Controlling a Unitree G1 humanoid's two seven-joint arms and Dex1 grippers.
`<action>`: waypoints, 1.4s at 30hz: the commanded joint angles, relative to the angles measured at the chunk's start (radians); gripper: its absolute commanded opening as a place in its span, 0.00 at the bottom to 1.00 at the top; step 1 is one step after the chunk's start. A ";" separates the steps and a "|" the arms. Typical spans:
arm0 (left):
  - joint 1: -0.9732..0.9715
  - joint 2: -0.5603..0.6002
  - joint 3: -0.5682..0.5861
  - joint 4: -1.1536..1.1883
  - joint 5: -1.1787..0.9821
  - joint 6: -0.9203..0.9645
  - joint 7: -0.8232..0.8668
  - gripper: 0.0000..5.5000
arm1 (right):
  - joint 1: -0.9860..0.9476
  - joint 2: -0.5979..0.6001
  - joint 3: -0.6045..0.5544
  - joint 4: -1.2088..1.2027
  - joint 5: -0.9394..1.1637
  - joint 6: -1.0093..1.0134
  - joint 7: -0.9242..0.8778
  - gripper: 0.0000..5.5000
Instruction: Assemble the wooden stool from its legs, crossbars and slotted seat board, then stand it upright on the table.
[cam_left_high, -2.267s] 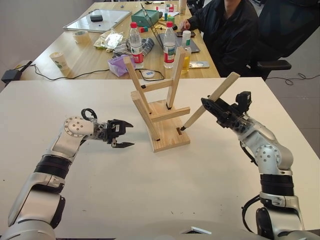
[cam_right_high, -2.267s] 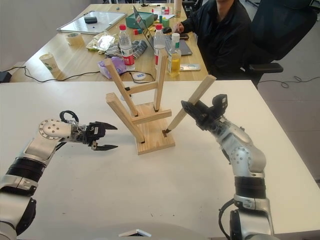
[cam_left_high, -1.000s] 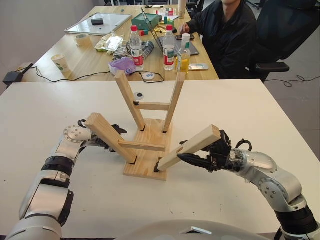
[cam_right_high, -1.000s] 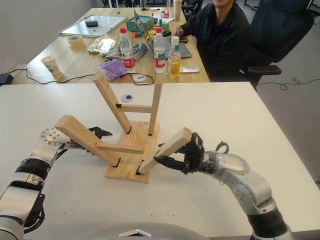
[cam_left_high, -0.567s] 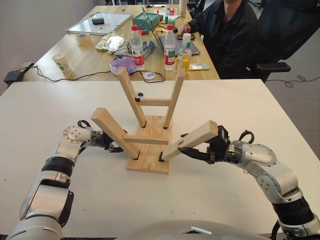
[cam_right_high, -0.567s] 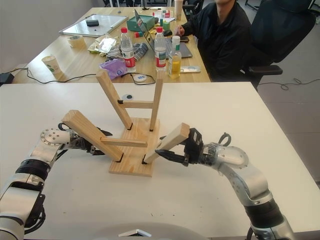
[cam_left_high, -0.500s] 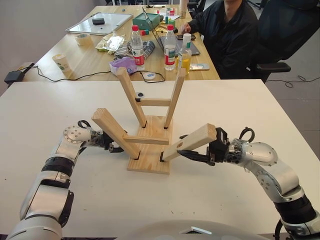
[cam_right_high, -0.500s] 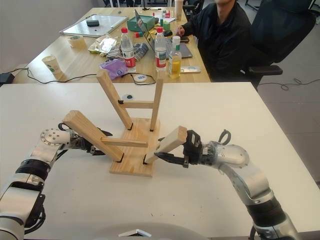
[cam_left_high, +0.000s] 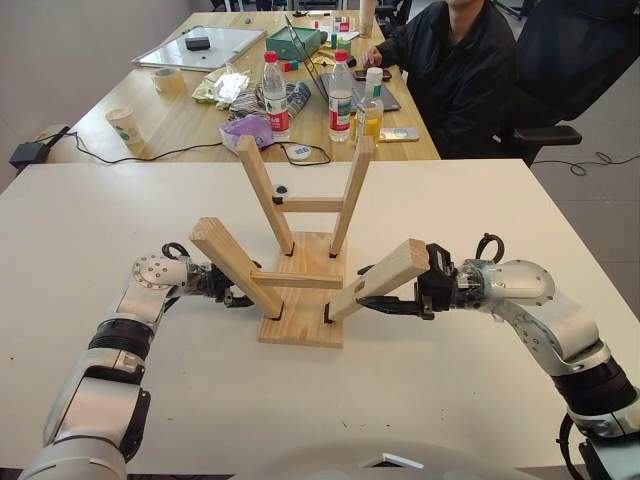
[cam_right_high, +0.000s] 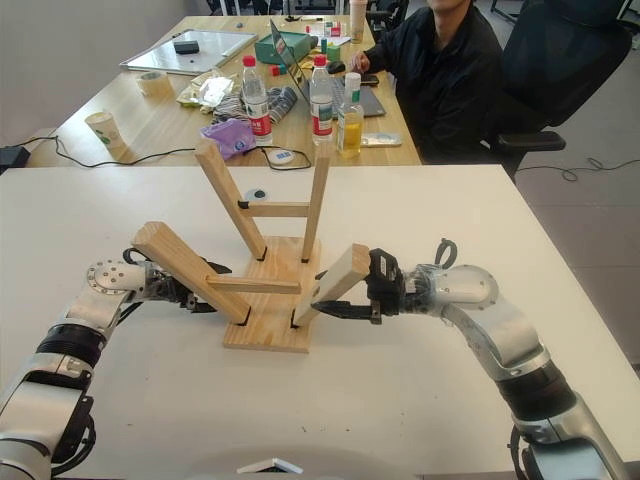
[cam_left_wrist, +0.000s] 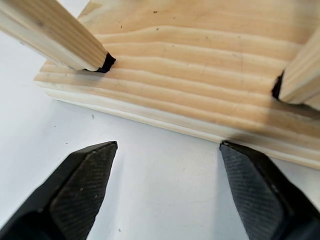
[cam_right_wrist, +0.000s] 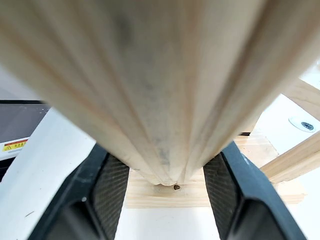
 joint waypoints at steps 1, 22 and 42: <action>0.014 -0.006 0.013 -0.049 -0.013 0.026 0.012 0.69 | 0.002 -0.088 0.113 0.068 -0.114 0.250 -0.014 0.37; 0.057 -0.019 0.023 -0.186 -0.029 0.106 0.023 0.69 | -0.107 -0.078 0.265 0.105 -0.162 0.334 -0.071 0.37; 0.141 -0.029 0.009 -0.374 -0.041 0.177 0.047 0.69 | -0.193 -0.026 0.378 0.148 -0.197 0.388 -0.130 0.37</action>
